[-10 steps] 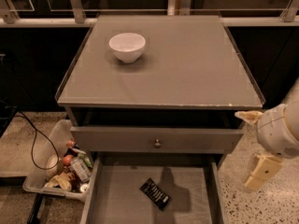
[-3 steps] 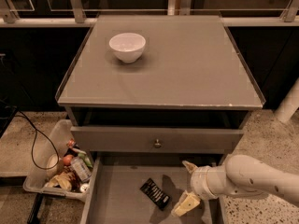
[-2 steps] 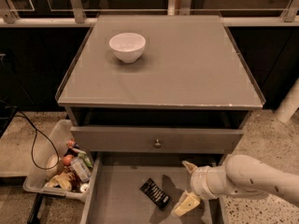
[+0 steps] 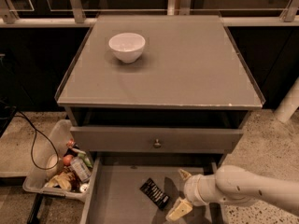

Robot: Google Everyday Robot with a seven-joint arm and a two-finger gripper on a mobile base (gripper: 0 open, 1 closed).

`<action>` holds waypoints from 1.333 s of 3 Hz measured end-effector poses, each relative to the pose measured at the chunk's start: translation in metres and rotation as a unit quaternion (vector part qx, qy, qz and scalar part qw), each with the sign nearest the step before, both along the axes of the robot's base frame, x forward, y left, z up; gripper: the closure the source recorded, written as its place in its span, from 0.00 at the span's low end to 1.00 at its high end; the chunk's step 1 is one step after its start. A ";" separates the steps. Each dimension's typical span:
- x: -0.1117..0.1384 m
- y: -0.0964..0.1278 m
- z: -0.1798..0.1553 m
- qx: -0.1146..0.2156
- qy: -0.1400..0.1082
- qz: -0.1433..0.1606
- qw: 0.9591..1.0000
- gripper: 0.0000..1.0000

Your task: Pick rxbar chocolate from middle drawer and place on counter

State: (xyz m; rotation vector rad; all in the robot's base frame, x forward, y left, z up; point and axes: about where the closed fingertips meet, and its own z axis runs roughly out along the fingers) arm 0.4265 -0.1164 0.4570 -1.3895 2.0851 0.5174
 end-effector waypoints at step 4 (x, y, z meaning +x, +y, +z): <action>0.004 0.049 -0.087 0.047 -0.021 -0.054 0.997 0.00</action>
Offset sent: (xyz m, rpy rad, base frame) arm 0.0125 0.0302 -0.0868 0.0549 -0.0654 -0.1160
